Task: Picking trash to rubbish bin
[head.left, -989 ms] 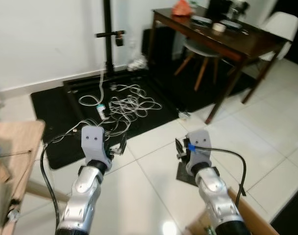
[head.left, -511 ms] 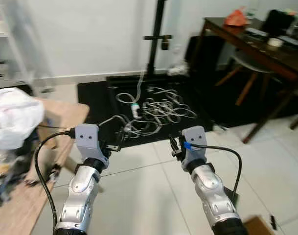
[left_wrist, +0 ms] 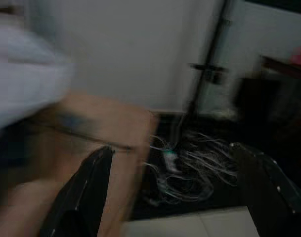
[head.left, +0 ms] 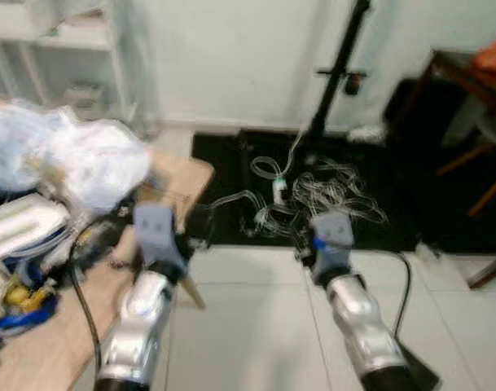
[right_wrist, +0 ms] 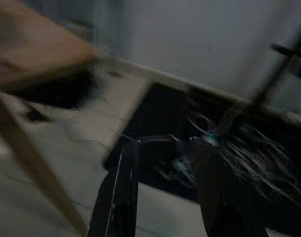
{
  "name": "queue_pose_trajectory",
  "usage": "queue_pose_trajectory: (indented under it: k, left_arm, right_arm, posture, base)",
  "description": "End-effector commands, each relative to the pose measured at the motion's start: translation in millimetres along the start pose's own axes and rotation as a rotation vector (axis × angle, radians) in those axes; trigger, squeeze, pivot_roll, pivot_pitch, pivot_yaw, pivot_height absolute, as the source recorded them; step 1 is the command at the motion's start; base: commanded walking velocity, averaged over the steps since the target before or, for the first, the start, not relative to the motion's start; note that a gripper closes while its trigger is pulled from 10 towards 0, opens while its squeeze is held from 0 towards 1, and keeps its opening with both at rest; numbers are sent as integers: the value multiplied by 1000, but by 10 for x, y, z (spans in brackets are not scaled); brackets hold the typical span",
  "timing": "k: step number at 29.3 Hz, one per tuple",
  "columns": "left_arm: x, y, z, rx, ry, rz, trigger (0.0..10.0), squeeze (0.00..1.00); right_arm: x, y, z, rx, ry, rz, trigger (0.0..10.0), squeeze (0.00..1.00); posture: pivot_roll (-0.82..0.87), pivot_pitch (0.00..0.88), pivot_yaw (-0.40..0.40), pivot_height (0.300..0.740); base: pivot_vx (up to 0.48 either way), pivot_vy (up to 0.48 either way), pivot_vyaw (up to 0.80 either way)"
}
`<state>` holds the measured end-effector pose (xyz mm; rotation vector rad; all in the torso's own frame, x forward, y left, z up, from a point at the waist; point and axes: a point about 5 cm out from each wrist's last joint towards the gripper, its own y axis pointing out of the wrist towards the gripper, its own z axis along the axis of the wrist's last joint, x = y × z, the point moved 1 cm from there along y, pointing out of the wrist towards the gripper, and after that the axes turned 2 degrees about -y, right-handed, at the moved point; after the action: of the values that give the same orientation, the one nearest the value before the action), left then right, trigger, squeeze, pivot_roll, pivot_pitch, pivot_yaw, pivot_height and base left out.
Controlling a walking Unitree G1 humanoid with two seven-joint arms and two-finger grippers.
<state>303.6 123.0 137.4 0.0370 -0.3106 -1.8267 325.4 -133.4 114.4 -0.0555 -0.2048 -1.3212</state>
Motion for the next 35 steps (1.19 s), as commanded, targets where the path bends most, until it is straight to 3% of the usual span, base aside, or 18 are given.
queue_pose_trajectory:
  k: [1,35]
  left_arm:
    - [71,-18,-31,-11,-16,-21,10000,0]
    - [73,-16,-8,-9,-10,-30,10000,0]
  right_arm:
    - [27,-58,-99,-39,1,-6,10000,0]
    - [0,-69,-115,-45,2,2,10000,0]
  posture:
    - [-20,83,-91,740]
    - [-16,88,-91,740]
  base:
    - [0,0,800]
    - [0,0,800]
